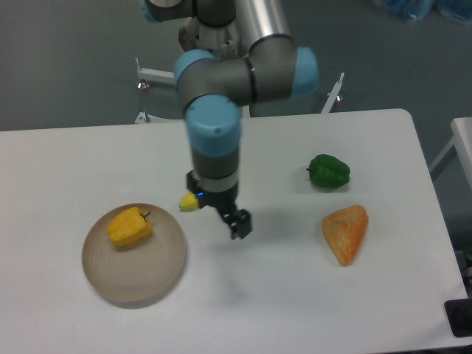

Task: Place the yellow pepper on the plate

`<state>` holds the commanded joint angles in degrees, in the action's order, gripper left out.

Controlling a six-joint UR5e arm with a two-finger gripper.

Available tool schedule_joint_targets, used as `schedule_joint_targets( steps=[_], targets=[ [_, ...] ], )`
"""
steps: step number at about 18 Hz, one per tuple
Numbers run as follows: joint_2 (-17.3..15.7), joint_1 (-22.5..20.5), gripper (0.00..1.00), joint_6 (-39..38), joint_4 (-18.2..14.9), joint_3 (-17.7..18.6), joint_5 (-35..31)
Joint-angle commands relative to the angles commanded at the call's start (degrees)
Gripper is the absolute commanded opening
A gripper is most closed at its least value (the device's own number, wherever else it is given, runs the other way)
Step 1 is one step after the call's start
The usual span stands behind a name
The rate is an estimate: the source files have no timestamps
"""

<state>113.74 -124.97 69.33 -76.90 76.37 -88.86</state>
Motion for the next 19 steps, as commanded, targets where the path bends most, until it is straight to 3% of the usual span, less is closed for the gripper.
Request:
schedule_joint_targets(
  steps=[4, 6, 19],
  targets=[
    [-2.03, -4.48, 1.00, 8.25, 0.78, 4.83, -4.65],
    [-1.85, -6.34, 1.00, 11.00, 0.97, 5.02, -4.66],
    [-1.41, -6.78, 1.00, 11.44, 2.29, 4.84, -4.31]
  ],
)
